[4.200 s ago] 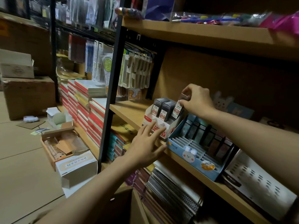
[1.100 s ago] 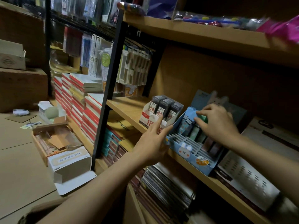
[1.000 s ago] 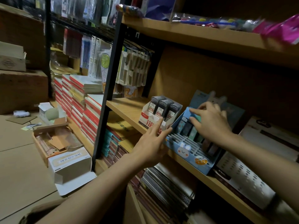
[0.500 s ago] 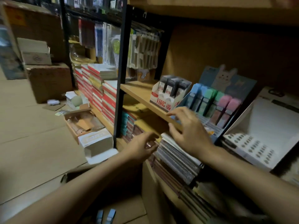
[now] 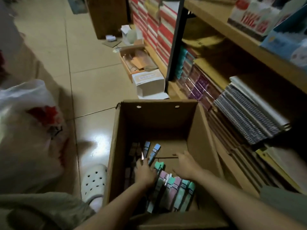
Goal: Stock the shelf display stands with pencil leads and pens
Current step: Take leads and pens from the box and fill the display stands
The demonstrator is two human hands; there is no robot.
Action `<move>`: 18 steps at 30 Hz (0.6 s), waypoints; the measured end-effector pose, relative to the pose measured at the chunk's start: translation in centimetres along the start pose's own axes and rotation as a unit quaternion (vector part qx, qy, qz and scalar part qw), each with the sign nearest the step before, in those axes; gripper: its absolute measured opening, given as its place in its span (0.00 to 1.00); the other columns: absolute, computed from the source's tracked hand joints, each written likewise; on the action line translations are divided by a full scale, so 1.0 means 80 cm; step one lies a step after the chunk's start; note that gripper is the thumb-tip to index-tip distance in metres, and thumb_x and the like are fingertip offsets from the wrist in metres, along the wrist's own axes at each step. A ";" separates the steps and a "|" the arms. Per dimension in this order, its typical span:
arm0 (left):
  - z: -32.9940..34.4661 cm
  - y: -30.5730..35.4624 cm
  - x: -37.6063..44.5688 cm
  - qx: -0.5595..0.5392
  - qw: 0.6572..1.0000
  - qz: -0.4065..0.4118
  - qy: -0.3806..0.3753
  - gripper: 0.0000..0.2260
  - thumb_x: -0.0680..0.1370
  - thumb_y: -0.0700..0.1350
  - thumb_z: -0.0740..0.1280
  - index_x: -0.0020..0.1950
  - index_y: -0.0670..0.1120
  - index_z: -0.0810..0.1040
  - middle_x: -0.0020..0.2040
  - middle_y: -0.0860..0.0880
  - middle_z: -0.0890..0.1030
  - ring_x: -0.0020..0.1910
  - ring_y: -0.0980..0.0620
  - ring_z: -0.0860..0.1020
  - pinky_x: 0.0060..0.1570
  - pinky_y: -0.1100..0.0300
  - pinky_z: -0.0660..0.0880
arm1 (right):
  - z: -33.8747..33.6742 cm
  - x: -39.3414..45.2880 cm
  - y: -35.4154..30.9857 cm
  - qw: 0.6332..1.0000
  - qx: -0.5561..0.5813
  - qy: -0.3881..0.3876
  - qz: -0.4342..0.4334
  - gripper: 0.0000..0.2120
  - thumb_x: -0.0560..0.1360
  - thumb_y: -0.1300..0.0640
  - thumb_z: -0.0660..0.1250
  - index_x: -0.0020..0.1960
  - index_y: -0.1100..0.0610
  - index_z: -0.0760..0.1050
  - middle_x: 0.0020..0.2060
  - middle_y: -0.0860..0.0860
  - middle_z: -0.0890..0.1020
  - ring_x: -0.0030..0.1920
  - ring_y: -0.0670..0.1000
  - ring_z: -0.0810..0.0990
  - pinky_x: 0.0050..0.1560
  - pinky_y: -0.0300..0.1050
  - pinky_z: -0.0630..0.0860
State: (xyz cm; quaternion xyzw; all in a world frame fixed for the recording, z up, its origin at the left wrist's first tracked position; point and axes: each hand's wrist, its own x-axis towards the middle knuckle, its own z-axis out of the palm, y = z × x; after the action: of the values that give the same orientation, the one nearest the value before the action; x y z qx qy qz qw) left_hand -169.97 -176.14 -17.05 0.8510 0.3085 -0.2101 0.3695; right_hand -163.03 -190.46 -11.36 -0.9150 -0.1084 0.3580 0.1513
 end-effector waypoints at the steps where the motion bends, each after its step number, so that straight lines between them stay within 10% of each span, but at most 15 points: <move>1: 0.007 -0.002 0.003 0.006 1.000 -0.004 0.004 0.27 0.80 0.48 0.62 0.78 0.49 0.56 0.78 0.42 0.51 0.75 0.39 0.55 0.72 0.48 0.58 | 0.013 0.006 0.004 1.000 -0.003 -0.012 0.003 0.32 0.77 0.50 0.67 0.77 0.54 0.58 0.75 0.57 0.58 0.74 0.59 0.62 0.72 0.51 0.64; 6: 0.013 0.003 0.043 0.014 0.998 -0.007 0.061 0.31 0.81 0.50 0.60 0.79 0.51 0.46 0.78 0.39 0.46 0.77 0.37 0.47 0.73 0.43 0.55 | 0.082 0.026 0.013 0.986 -0.131 -0.050 -0.087 0.38 0.75 0.45 0.67 0.78 0.41 0.49 0.79 0.53 0.41 0.78 0.59 0.46 0.75 0.60 0.51; 11: 0.031 -0.016 0.075 0.045 0.997 -0.037 0.058 0.30 0.82 0.53 0.54 0.78 0.54 0.38 0.78 0.46 0.34 0.76 0.39 0.36 0.73 0.40 0.44 | 0.121 0.041 0.004 0.957 -0.220 -0.101 -0.162 0.28 0.75 0.46 0.65 0.73 0.50 0.65 0.77 0.51 0.31 0.77 0.60 0.34 0.74 0.65 0.42; 18: 0.055 -0.025 0.062 0.051 0.994 0.044 0.088 0.26 0.82 0.53 0.54 0.79 0.53 0.51 0.79 0.47 0.45 0.77 0.42 0.44 0.74 0.48 0.52 | 0.112 0.043 0.035 0.969 -0.186 -0.065 -0.150 0.34 0.77 0.47 0.63 0.78 0.41 0.50 0.77 0.50 0.33 0.78 0.57 0.37 0.76 0.57 0.45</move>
State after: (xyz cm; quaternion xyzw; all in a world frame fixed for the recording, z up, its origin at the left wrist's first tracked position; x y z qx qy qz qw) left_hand -168.32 -176.52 -23.75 0.8965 0.2909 -0.1337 0.3061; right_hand -166.46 -190.24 -20.79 -0.8751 -0.3187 0.3634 0.0235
